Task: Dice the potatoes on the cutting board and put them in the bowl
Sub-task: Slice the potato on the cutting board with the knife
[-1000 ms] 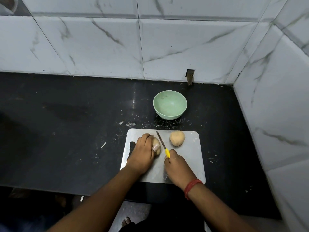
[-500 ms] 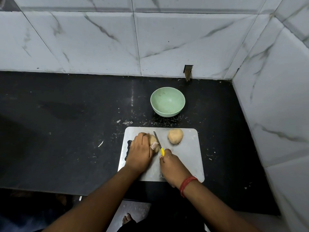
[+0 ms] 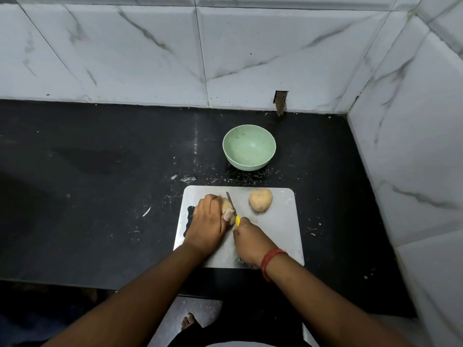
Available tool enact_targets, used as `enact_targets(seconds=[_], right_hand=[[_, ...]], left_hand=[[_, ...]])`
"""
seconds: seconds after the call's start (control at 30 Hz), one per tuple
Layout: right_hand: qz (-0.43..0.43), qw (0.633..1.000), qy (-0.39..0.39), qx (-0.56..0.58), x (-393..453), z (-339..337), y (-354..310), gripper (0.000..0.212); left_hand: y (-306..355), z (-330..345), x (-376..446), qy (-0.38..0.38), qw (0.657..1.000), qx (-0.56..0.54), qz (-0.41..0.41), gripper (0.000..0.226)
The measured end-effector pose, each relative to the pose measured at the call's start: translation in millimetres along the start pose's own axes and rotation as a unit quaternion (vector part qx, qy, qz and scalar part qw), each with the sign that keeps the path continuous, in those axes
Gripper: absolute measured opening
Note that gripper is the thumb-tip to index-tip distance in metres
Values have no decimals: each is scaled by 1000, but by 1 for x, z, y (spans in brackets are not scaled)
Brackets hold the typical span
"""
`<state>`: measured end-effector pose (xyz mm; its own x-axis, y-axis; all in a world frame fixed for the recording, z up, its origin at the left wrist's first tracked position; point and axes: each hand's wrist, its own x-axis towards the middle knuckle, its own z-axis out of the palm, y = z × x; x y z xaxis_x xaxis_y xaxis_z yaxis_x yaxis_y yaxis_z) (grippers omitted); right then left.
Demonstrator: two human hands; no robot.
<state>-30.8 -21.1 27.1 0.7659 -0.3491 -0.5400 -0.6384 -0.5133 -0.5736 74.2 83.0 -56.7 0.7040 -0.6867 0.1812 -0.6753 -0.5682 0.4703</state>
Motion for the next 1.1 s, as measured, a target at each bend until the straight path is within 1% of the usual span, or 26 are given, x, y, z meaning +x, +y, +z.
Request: enact_targets(seconds=[0.07,0.13,0.2,0.27,0.33,0.5,0.63,0.7,0.77,0.8,0.97,1.03,1.1], right_hand=[[8,1000,-10,-13,6,0,-3,20],[9,999,-21,-31,13,1,-5,11],[11,999,-22,-38,16,2,-4,3],[14,999,-22,-32,16,2,-3,6],[15,999,-24,-31,15,1,-2,5],[5,997,-47,-68,4,1,2,9],[17,995,-49,-81,2,4,2,11],[21,994,-39,-97,9,7,-1,12],[33,993,-27,-106,12,10,-3,26],[38,994,-22,-102,13,12,-2,29],[29,992,-31,-122,0,17,11,31],[22,992,-30,-120,-9,18,17,28],[11,988,-22,-154,-18,20,24,29]], left_hand=[[1,0,0,-3,1000,-7,-2,50],[2,0,0,-6,1000,-12,-8,54],[1,2,0,0,1000,-10,-10,53],[0,3,0,2,1000,-10,-13,53],[1,3,-1,6,1000,-9,-15,55],[1,4,-1,13,1000,-8,-17,54],[1,4,0,5,1000,-14,-19,67],[1,4,0,4,1000,-16,-19,63],[0,5,0,9,1000,-10,-20,52],[0,6,0,10,1000,-8,-22,49],[1,6,-1,15,999,-10,-33,51],[1,6,-1,20,999,-10,-29,49],[3,5,-2,20,999,-12,-24,49]])
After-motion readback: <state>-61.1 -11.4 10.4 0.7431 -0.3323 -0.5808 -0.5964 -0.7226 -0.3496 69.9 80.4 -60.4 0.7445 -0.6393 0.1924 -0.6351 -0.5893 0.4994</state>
